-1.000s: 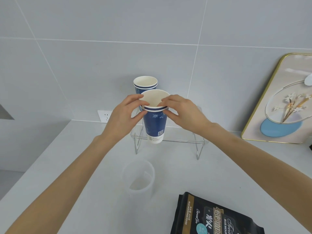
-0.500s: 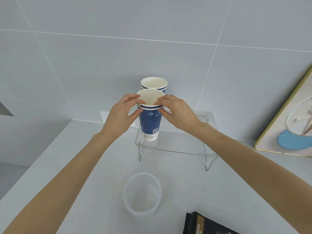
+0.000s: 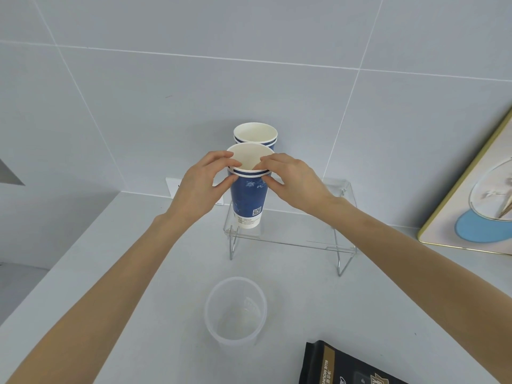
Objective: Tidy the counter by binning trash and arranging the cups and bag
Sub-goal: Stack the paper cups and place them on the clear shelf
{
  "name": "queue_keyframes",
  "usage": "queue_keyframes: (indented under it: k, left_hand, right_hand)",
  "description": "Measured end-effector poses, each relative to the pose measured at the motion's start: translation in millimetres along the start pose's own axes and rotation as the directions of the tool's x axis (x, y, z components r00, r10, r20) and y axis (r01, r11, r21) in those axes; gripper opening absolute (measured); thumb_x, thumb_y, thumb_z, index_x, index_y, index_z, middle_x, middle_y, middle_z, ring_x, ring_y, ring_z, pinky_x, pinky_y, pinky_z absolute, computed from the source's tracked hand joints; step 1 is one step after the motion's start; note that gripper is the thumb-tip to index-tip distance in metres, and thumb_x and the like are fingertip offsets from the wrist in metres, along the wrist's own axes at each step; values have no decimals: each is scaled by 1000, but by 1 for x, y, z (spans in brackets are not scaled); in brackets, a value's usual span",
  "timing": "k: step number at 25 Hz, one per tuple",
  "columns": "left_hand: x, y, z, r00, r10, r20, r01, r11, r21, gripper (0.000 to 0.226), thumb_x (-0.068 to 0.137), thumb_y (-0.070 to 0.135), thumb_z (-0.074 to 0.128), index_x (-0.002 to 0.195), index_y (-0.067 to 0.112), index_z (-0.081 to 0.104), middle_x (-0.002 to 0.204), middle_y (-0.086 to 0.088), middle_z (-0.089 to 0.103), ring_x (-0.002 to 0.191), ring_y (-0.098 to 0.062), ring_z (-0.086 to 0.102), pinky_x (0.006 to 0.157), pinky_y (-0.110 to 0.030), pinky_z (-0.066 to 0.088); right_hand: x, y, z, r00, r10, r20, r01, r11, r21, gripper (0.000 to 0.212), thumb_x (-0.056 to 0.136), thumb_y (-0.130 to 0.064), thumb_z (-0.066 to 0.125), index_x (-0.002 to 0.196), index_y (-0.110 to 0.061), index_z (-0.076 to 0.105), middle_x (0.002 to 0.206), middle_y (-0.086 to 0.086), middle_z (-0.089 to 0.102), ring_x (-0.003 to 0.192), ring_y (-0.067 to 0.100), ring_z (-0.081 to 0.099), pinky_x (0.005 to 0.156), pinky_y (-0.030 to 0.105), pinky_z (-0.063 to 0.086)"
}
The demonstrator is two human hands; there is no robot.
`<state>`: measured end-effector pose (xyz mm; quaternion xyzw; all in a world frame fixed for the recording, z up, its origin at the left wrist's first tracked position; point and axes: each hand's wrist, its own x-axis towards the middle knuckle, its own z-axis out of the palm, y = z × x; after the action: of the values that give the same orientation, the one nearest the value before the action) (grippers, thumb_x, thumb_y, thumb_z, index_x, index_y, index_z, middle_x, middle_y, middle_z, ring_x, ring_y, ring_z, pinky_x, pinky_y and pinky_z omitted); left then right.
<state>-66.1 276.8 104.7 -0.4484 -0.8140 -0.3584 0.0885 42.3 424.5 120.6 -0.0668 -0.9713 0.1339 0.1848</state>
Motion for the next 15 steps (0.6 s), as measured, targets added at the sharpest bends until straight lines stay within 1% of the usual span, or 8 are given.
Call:
queue_keyframes:
  k: [2, 4, 7, 9, 11, 13, 15]
  left_hand:
    - [-2, 2, -1, 1000, -3, 4, 3, 1000, -1, 25, 85, 10, 59, 109, 9, 63, 127, -9, 57, 111, -26, 57, 89, -24, 39]
    - [-3, 3, -2, 1000, -7, 9, 7, 1000, -2, 27, 85, 11, 58, 112, 9, 61, 130, -8, 56, 113, -26, 56, 90, -24, 38]
    - [-6, 3, -4, 1000, -3, 16, 3, 1000, 7, 33, 85, 12, 59, 118, 12, 58, 134, -6, 53, 117, -24, 54, 93, -22, 37]
    - [-9, 4, -7, 1000, -15, 22, 14, 1000, 17, 36, 86, 14, 58, 122, 14, 55, 137, -5, 50, 121, -23, 51, 96, -23, 36]
    - [-15, 6, -11, 999, -39, 22, 38, 999, 30, 39, 86, 15, 57, 125, 15, 51, 141, -4, 46, 126, -21, 46, 100, -25, 35]
    - [-23, 7, -15, 998, -59, 14, 58, 998, 34, 41, 87, 17, 56, 127, 17, 49, 143, -2, 42, 129, -19, 42, 96, -21, 34]
    - [-35, 9, -19, 997, -70, 15, 70, 997, 31, 41, 87, 17, 56, 128, 19, 48, 144, -1, 42, 129, -18, 42, 92, -19, 32]
  right_hand:
    - [-2, -2, 1, 1000, -5, -3, 5, 1000, 7, 26, 88, -6, 51, 113, -7, 59, 122, 11, 62, 112, 31, 55, 87, 45, 50]
    - [-3, -4, 1, 1000, -11, -6, 11, 1000, 11, 27, 87, -6, 52, 114, -9, 59, 122, 10, 63, 111, 31, 55, 87, 42, 50]
    - [-5, -6, 0, 998, -60, -35, 60, 998, -8, 30, 83, -4, 56, 113, -7, 60, 117, 12, 66, 106, 33, 59, 86, 40, 48]
    - [-7, -6, -2, 995, -80, -59, 80, 997, -15, 33, 82, -3, 59, 115, -6, 59, 119, 14, 65, 109, 34, 59, 92, 41, 46]
    - [-11, -7, -3, 993, -78, -88, 76, 997, -22, 37, 82, -4, 59, 119, -7, 56, 127, 13, 61, 118, 31, 54, 100, 41, 41]
    - [-17, -10, -5, 990, -82, -113, 80, 997, -21, 39, 84, -5, 58, 122, -8, 54, 133, 11, 56, 123, 30, 51, 103, 41, 39]
    - [-28, -15, -6, 988, -101, -113, 101, 995, -9, 38, 85, -6, 57, 123, -8, 53, 133, 10, 55, 122, 29, 51, 102, 39, 39]
